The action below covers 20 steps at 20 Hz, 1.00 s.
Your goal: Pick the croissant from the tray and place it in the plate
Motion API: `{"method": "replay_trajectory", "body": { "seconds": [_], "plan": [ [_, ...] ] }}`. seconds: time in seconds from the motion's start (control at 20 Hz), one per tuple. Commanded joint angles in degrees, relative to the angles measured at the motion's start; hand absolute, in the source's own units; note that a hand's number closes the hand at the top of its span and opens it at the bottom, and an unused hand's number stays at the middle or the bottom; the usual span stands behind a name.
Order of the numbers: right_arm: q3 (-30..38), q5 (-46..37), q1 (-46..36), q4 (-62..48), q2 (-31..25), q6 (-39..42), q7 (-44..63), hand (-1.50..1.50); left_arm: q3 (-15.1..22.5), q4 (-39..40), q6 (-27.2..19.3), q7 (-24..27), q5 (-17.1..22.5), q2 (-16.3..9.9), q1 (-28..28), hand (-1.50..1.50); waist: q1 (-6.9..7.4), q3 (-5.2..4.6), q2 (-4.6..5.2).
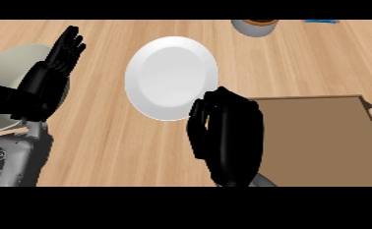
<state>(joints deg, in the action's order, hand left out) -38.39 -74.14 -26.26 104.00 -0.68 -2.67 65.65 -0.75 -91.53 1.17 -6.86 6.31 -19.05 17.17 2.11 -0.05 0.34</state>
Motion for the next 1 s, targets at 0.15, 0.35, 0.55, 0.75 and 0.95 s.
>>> {"method": "replay_trajectory", "body": {
  "seconds": [0.15, 0.35, 0.55, 0.75, 0.95],
  "plan": [
    [5.8, 11.6, -14.0, -16.4, 0.6, -11.3, 8.5, 1.5, 0.9, 0.3, 0.1, 0.9, -1.2, 0.8, -0.2, 0.0, 1.17, 0.0, 0.37],
    [9.4, 15.9, -21.8, -27.9, 0.7, -15.1, 6.3, 1.5, 1.2, 0.7, -0.3, 0.7, -1.3, 1.6, 1.0, 0.0, 2.38, -0.01, 0.66],
    [11.2, 19.3, -26.1, -40.4, 0.7, -18.4, 2.8, 1.5, 1.7, -0.3, -0.4, -1.1, -1.5, 1.9, 3.4, 0.0, 2.44, 0.03, 0.72],
    [11.9, 21.9, -27.9, -51.6, 0.7, -24.6, -2.2, 1.5, 2.4, 2.2, 0.2, 2.4, -2.1, 3.1, 1.5, 0.0, 2.75, 0.01, 1.1],
    [12.2, 28.2, -29.4, -57.5, 0.7, -29.2, -3.6, 1.5, 0.9, 2.4, 0.3, 1.6, -1.7, 2.2, 3.7, 0.0, 3.87, 0.04, 1.38]
  ]
}}
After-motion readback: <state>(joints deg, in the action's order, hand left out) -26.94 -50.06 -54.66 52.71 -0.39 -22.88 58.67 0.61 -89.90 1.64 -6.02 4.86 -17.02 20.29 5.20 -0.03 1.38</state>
